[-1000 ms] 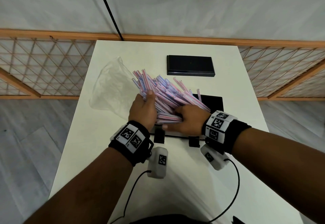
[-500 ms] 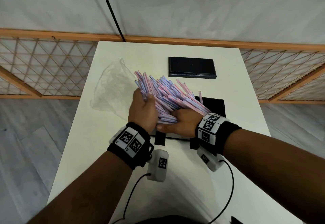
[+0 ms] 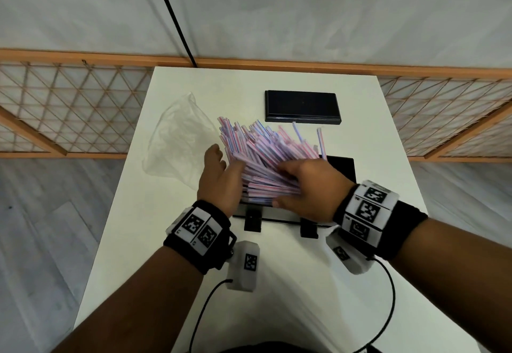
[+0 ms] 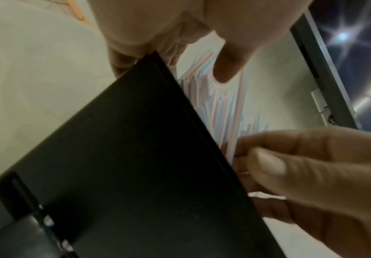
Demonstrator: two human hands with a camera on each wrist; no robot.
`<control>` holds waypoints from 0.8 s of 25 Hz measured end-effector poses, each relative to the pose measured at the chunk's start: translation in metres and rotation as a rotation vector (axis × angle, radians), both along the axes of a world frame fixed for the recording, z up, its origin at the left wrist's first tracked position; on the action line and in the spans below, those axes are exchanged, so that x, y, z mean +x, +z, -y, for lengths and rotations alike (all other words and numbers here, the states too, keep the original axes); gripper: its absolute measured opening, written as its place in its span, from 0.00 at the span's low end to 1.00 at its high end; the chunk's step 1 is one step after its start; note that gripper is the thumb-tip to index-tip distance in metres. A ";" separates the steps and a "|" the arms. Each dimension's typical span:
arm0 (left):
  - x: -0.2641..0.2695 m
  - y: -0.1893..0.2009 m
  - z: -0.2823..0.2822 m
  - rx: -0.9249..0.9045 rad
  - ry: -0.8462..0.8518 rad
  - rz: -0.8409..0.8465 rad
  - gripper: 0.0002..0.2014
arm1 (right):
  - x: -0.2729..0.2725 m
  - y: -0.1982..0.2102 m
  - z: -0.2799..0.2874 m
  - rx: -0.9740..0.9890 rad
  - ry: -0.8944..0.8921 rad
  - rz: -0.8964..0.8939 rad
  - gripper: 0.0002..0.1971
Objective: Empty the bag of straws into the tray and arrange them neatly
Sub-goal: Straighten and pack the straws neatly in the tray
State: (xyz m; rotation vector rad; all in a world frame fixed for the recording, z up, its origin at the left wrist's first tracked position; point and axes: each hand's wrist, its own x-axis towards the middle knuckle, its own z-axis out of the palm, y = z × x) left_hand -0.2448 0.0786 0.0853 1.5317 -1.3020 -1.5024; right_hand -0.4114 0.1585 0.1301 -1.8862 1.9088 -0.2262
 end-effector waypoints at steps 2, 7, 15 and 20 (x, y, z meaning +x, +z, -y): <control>-0.001 0.002 0.001 0.066 0.050 -0.081 0.47 | -0.005 -0.002 -0.015 -0.090 -0.001 0.010 0.20; -0.006 -0.002 -0.005 0.080 -0.096 -0.025 0.39 | -0.007 -0.019 -0.024 0.156 -0.018 -0.063 0.25; -0.012 0.010 -0.006 0.046 -0.095 0.024 0.43 | 0.011 -0.018 0.004 0.366 -0.077 -0.011 0.25; -0.012 0.013 -0.006 -0.009 -0.037 0.001 0.41 | 0.020 -0.015 0.015 0.384 -0.118 0.067 0.29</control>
